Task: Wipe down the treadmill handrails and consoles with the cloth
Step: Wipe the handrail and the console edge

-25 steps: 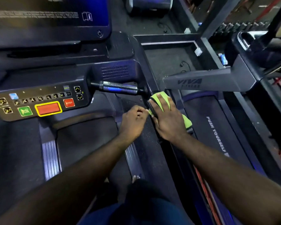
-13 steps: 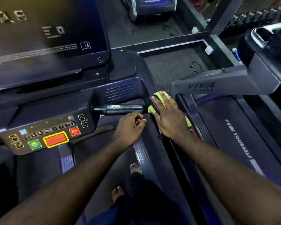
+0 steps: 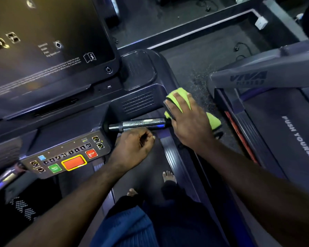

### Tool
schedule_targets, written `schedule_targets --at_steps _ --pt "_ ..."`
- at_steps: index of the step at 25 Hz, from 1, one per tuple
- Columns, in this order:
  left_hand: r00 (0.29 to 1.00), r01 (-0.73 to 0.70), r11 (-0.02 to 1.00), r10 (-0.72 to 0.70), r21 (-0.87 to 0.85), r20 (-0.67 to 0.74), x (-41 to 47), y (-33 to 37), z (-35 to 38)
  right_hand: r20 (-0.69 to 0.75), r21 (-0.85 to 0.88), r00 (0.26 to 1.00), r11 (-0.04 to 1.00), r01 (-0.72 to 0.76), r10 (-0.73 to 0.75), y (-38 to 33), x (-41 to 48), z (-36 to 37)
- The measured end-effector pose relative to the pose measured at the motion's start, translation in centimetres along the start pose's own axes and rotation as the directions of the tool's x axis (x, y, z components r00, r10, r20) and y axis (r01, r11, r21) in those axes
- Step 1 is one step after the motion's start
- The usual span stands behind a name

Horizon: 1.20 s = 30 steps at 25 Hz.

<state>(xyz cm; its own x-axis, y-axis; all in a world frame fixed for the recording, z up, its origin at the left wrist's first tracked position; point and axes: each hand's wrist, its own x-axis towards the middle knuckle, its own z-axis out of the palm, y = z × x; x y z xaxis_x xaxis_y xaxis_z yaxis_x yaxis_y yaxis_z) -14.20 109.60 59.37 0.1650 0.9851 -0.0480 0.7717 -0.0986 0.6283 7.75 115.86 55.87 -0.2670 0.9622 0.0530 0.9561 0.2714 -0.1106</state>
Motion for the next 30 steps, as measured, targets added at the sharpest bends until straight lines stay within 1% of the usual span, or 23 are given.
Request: schedule_targets --at_steps 2,4,6,8,10,12,14,15,16,17,18,19,20,21,22,23,24,25,26,27,28,29,30 --pt "1.0 -0.021 1.0 0.021 -0.008 -0.023 0.3 -0.3 -0.8 0.037 0.023 0.999 1.0 0.001 -0.001 -0.3 1.6 -0.5" --pt "0.995 -0.093 0.996 0.093 0.006 -0.02 0.2 -1.0 -2.3 0.022 0.056 1.0 0.998 0.01 -0.012 -0.6 0.9 -1.1" --pt "0.978 -0.21 0.971 0.211 0.112 0.0 -0.1 -2.7 -4.2 -0.068 0.126 0.997 0.991 0.04 -0.032 -1.4 -0.5 -2.2" --pt "0.954 -0.292 0.922 0.299 0.253 0.012 0.0 -5.4 -6.3 -0.153 0.249 0.988 0.967 0.048 -0.01 -3.9 -1.3 -2.9" --pt "0.944 -0.32 0.883 0.329 0.344 0.034 0.3 -7.7 -8.6 -0.182 0.371 0.98 0.928 -0.009 0.082 -7.7 -1.5 -2.4" --pt "0.93 -0.363 0.854 0.356 0.373 0.091 0.5 -9.9 -11.3 -0.152 0.454 0.964 0.882 -0.127 0.216 -11.5 -1.1 -0.6" --pt "0.915 -0.403 0.828 0.368 0.39 0.165 1.0 -12.2 -13.6 -0.131 0.439 0.924 0.856 -0.272 0.36 -15.6 -0.7 0.6" --pt "0.908 -0.419 0.827 0.374 0.375 0.191 1.2 -13.2 -14.4 -0.152 0.407 0.904 0.859 -0.31 0.399 -18.1 -0.5 1.0" --pt "0.903 -0.428 0.84 0.38 0.334 0.201 1.4 -14.1 -14.9 -0.198 0.361 0.899 0.881 -0.305 0.392 -20.5 -0.4 1.3" --pt "0.899 -0.432 0.861 0.387 0.267 0.206 1.5 -14.9 -14.9 -0.236 0.29 0.91 0.918 -0.269 0.341 -22.6 -0.4 1.7" --pt "0.896 -0.429 0.883 0.389 0.192 0.213 1.5 -15.4 -14.6 -0.234 0.214 0.944 0.959 -0.185 0.234 -23.8 -0.4 1.8" --pt "0.892 -0.426 0.896 0.393 0.124 0.223 1.7 -15.7 -14.1 -0.206 0.137 0.973 0.988 -0.072 0.1 -23.5 -0.3 1.7" --pt "0.878 -0.44 0.895 0.41 0.077 0.249 1.9 -15.9 -13.5 -0.157 0.07 0.988 0.998 0.007 0.004 -21.7 -0.4 1.7" --pt "0.852 -0.471 0.88 0.436 0.06 0.289 2.0 -16.1 -12.8 -0.109 0.016 0.994 0.999 0.028 -0.026 -18.9 -0.7 1.8" --pt "0.823 -0.506 0.86 0.458 0.067 0.336 2.2 -16.2 -12.2 -0.068 -0.024 0.997 0.999 -0.033 0.031 -15.8 -1.0 1.5" --pt "0.8 -0.53 0.843 0.465 0.085 0.378 2.4 -16.3 -11.8 -0.049 -0.044 0.985 0.985 -0.167 0.165 -12.9 -1.5 1.1" --pt "0.792 -0.536 0.838 0.455 0.106 0.406 2.7 -16.4 -11.5 -0.057 -0.012 0.946 0.948 -0.319 0.318 -11.7 -1.7 0.9" --pt "0.793 -0.533 0.837 0.441 0.126 0.421 2.9 -16.4 -11.4 -0.057 0.059 0.898 0.9 -0.433 0.436 -12.7 -1.1 1.0" --pt "0.79 -0.537 0.832 0.439 0.14 0.427 3.0 -16.4 -11.4 -0.08 0.135 0.856 0.856 -0.498 0.511 -15.5 -0.4 1.5" --pt "0.786 -0.55 0.823 0.452 0.142 0.423 3.1 -16.4 -11.4 -0.114 0.203 0.844 0.844 -0.497 0.525 -18.9 0.4 2.1" --pt "0.78 -0.56 0.818 0.467 0.131 0.417 3.1 -16.3 -11.5 -0.15 0.253 0.858 0.858 -0.448 0.492 -22.5 0.7 2.1" --pt "0.776 -0.562 0.82 0.477 0.109 0.413 3.1 -16.2 -11.6 -0.215 0.269 0.894 0.904 -0.333 0.394 -24.7 0.4 1.9" --pt "0.776 -0.558 0.825 0.482 0.087 0.407 3.1 -16.0 -11.7 -0.28 0.219 0.923 0.954 -0.205 0.263 -24.5 0.0 1.8"
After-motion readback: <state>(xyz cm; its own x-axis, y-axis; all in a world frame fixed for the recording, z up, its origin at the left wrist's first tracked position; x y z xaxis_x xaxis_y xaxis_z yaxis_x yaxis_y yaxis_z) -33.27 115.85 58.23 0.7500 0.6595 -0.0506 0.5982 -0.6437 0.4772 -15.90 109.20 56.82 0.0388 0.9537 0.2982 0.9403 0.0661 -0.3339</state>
